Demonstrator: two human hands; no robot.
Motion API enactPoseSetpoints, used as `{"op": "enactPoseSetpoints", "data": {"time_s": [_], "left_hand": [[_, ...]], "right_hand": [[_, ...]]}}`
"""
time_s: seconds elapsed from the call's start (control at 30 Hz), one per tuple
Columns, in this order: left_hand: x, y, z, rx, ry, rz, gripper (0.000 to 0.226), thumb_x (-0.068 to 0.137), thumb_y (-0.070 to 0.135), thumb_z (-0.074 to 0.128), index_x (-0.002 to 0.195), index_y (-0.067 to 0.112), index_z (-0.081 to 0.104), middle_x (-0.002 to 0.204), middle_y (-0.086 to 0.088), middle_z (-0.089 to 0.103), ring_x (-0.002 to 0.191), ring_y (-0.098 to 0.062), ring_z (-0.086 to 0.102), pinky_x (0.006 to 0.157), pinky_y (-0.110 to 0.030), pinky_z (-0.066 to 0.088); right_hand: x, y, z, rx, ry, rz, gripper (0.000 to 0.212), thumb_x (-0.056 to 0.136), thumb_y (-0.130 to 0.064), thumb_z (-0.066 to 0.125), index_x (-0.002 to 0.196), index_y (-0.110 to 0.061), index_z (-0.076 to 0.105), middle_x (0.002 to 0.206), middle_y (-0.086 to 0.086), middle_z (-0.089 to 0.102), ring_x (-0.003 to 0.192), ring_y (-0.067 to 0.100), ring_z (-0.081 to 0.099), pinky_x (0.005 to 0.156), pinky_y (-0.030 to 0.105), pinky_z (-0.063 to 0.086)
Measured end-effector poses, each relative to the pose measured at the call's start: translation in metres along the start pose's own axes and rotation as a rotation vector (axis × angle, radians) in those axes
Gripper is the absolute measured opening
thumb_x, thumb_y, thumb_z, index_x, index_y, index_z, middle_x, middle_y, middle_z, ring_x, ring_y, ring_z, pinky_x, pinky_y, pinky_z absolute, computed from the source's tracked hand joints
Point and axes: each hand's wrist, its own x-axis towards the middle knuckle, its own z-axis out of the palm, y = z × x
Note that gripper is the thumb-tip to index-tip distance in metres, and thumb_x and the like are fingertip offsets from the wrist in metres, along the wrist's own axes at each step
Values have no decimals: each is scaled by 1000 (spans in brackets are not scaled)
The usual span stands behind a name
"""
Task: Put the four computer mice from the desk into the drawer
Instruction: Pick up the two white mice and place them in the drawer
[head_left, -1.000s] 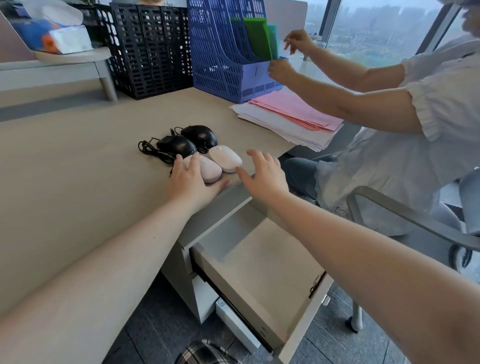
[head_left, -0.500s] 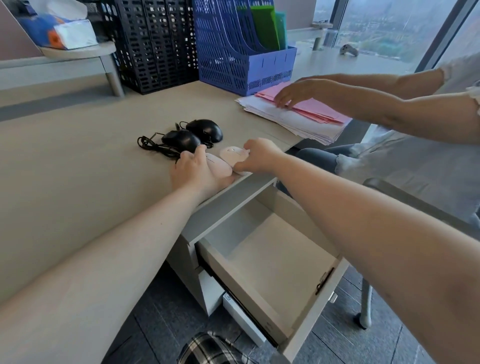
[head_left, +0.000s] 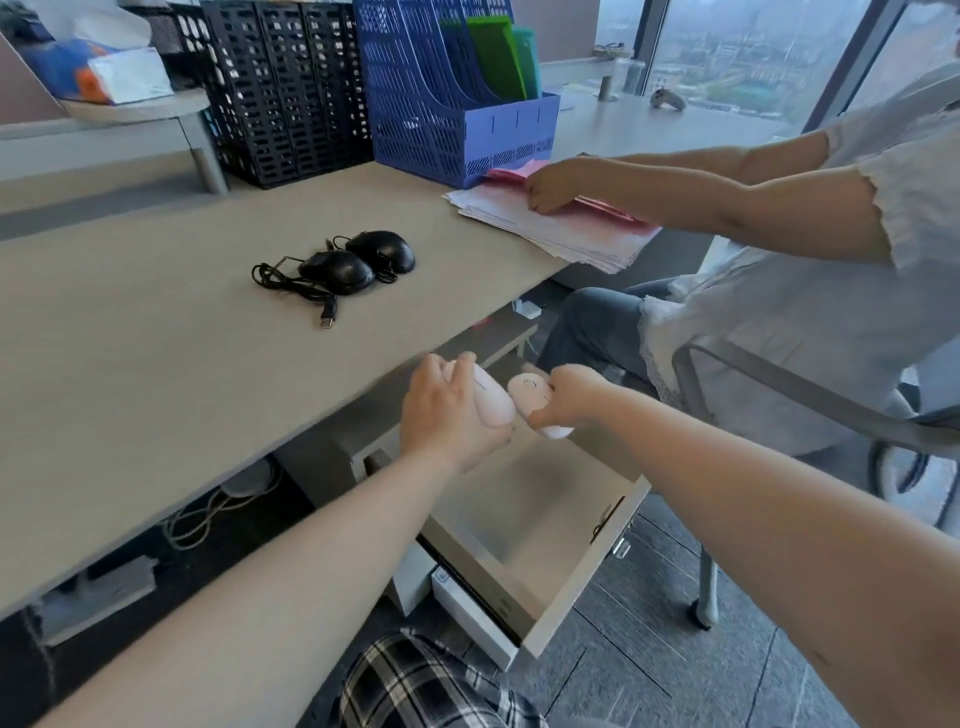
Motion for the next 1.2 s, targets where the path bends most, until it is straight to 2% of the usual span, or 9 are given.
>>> {"op": "enactPoseSetpoints", "data": {"time_s": [0.13,0.3,0.4,0.53,0.63,0.8,0.9,1.07,1.2], "left_hand": [[-10,-1,27,17,-91,-4,85,64,51,73,135,17,38,118,-10,40,111,-29,42,85,-34,44],[-6,-14,54,90,-243,-82,71,68,47,71,124,15,41,120,-12,41,111,-31,42,90,-36,42],[0,-24,67,121,-301,-115,67,68,43,71,120,14,41,122,-13,41,111,-32,42,91,-36,42],[7,-36,82,144,-366,-156,69,68,45,72,120,14,40,124,-14,40,113,-32,42,91,-36,42],[9,-41,94,146,-402,-193,63,68,42,72,116,14,41,123,-15,43,115,-34,44,91,-37,42],[13,-47,111,182,-520,-190,83,65,45,76,131,17,34,128,-14,40,119,-32,42,93,-36,41],[17,-49,116,220,-565,-192,101,59,50,81,138,18,27,135,-15,36,125,-32,39,98,-37,41],[16,-48,119,266,-633,-264,118,54,60,80,145,22,15,146,-13,27,128,-35,39,102,-40,37],[15,-44,106,228,-596,-262,112,62,63,74,147,23,13,150,-13,23,134,-37,31,106,-43,33]], "right_hand": [[8,3,15,47,-18,-17,74,78,-37,70,140,-10,42,125,10,58,114,30,55,80,29,40],[33,7,37,16,-55,19,59,73,-43,71,122,-12,60,106,4,63,98,23,58,82,30,50],[45,7,50,-21,-63,24,54,77,-44,69,119,-11,61,97,1,53,89,21,50,75,29,39],[59,1,67,-44,-149,30,52,82,-37,66,122,-5,58,100,6,52,103,26,57,84,30,43],[67,-4,79,-90,-171,15,54,84,-42,59,122,-4,56,116,11,62,113,29,59,86,30,45],[80,-7,97,-89,-208,4,35,77,-35,63,98,-8,59,103,8,65,95,26,61,75,29,47],[84,-5,101,-50,-182,-7,45,75,-37,67,108,-6,61,105,8,65,96,25,61,76,30,47],[85,-2,96,-45,-161,-39,56,83,-41,65,125,-5,56,123,11,63,114,28,59,90,33,47],[80,-4,86,-60,-114,-64,50,91,-38,55,130,-7,52,129,12,59,119,29,55,94,35,46]]}}
